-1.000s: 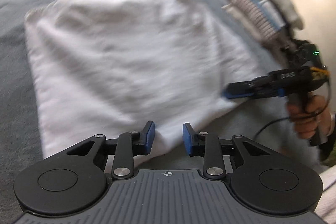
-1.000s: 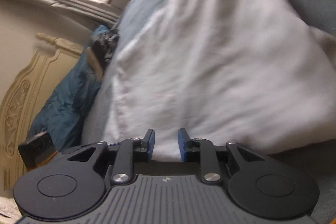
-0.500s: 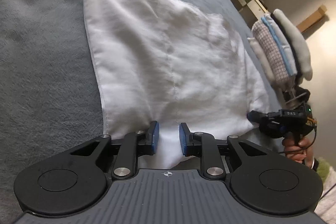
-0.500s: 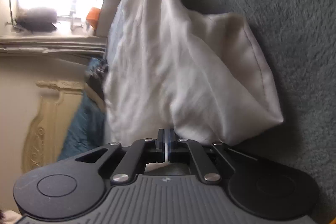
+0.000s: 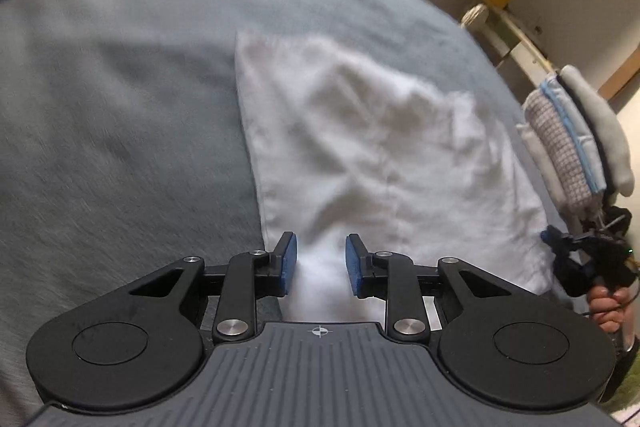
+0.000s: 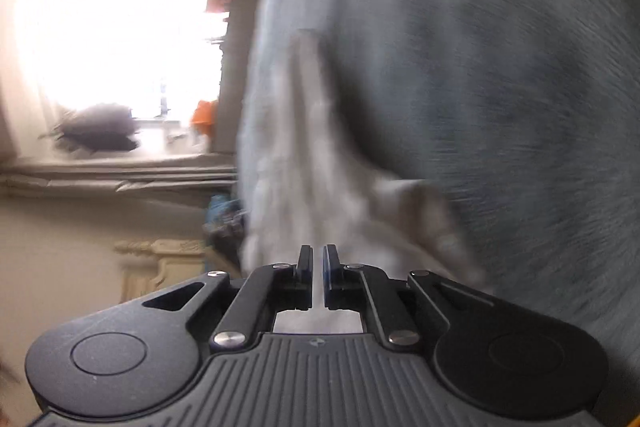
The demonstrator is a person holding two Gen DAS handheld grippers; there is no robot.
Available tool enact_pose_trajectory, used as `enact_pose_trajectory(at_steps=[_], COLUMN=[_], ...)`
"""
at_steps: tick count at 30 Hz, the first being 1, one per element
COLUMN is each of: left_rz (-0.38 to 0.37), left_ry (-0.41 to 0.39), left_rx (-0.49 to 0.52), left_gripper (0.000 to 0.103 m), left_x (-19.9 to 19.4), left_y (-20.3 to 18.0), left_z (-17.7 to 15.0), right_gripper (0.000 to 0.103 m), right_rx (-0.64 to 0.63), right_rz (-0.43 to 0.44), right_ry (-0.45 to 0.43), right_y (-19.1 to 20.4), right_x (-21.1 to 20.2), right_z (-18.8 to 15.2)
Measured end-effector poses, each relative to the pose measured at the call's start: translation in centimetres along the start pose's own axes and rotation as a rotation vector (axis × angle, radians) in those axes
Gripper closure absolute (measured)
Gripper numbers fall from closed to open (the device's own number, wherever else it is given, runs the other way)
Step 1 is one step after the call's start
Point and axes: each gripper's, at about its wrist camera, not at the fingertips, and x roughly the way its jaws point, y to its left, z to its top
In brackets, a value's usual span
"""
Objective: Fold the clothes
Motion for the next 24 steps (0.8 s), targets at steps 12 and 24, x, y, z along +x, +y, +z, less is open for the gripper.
enact_pose_trajectory(at_steps=[12, 24], left_rz=[0.129, 0.126], left_ry=[-0.085, -0.08], left_rx=[0.014, 0.217], left_gripper=[0.074, 0.07], left_x=[0.1, 4.8], left_y=[0.3, -4.3], left_z=[1.1, 7.6], right_gripper=[0.092, 0.091], right_rx=[0.144, -0.013], right_rz=[-0.01, -0.042], right_ry=[-0.1, 0.048], right_y=[-1.4, 8.2], right_x=[1.2, 6.6], right_z=[2.9, 7.5])
